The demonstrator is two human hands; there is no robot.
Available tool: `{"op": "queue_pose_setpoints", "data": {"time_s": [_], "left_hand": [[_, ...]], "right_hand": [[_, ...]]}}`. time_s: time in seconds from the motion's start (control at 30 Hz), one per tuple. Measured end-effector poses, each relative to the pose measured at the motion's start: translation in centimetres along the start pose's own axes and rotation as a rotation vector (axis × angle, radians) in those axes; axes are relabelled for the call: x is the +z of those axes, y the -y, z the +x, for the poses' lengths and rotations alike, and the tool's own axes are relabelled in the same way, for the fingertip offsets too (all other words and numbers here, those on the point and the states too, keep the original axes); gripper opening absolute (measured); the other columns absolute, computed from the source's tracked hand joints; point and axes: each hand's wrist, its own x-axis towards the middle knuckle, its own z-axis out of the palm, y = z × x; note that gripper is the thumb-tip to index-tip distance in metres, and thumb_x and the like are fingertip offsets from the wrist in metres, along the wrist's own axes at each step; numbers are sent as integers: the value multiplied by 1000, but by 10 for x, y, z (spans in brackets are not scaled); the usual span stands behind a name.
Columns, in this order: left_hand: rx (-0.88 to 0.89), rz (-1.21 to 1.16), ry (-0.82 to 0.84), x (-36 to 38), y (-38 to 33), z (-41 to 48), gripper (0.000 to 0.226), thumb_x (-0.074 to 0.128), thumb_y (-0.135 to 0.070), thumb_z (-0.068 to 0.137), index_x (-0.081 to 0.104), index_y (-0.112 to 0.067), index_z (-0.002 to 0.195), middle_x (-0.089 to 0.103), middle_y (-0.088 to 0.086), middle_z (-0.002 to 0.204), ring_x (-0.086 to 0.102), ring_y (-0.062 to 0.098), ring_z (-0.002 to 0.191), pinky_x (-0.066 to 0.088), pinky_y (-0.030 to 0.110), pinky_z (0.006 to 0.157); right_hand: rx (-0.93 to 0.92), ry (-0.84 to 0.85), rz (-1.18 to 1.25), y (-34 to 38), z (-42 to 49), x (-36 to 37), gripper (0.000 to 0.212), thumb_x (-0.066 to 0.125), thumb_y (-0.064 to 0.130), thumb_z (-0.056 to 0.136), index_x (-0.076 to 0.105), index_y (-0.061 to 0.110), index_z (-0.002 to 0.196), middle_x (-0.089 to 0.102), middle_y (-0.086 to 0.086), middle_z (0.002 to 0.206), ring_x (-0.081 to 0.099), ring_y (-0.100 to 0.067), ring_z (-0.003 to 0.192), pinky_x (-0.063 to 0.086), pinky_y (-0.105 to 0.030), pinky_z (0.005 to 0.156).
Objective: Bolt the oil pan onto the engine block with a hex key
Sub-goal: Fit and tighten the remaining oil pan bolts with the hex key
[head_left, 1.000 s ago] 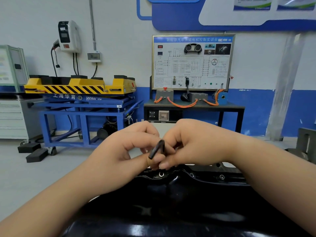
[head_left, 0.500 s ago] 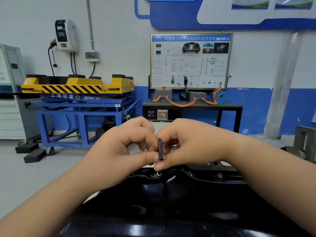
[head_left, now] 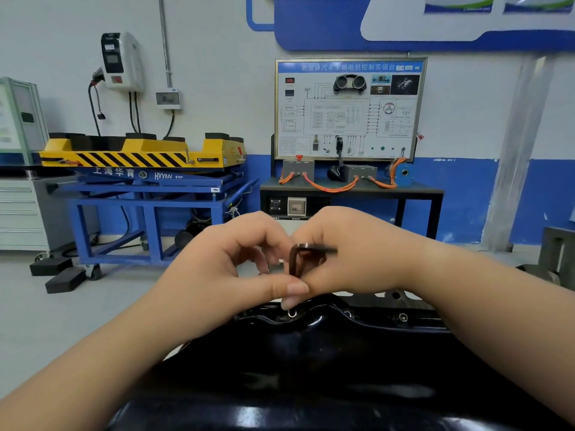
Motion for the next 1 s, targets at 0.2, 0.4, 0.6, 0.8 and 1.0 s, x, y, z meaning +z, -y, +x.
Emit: {"op": "queue_pose_setpoints", "data": {"time_s": [0.2,0.4,0.6,0.8,1.0], "left_hand": [[-25,28,-8,-2,2,1,27,73,-37,61,69,-12,71,58,6,85,61,25,80,50,39,81],[8,63,33,-3,1,-1,22,73,-32,65,70,-14,77,57,-3,87,59,20,76,49,23,76],[4,-1,21,-3,0,-2,22,71,-33,68,70,-20,85,61,3,84,58,25,79,49,43,78],[-25,20,-21,-1,1,0,31,75,-36,61,65,-9,74,61,5,84,62,26,81,48,48,82],[-24,13,-19,-2,2,0,23,72,-36,62,70,-16,73,58,0,87,58,27,81,49,46,81]], "right_hand": [[5,-4,-4,0,1,2,31,81,27,70,65,1,75,44,2,57,38,-5,53,32,-16,52],[32,81,167,-3,-3,-3,33,71,12,82,61,35,60,60,12,57,53,0,54,40,-11,59],[6,-11,94,-4,1,-2,38,78,14,75,54,31,50,48,15,43,46,1,44,33,-6,50],[-1,-50,6,-1,2,3,25,83,27,68,67,7,69,58,-4,61,46,-6,55,36,-18,54],[21,28,78,-1,-1,-1,21,75,19,78,63,24,62,56,-4,61,47,-12,57,37,-19,57]]}}
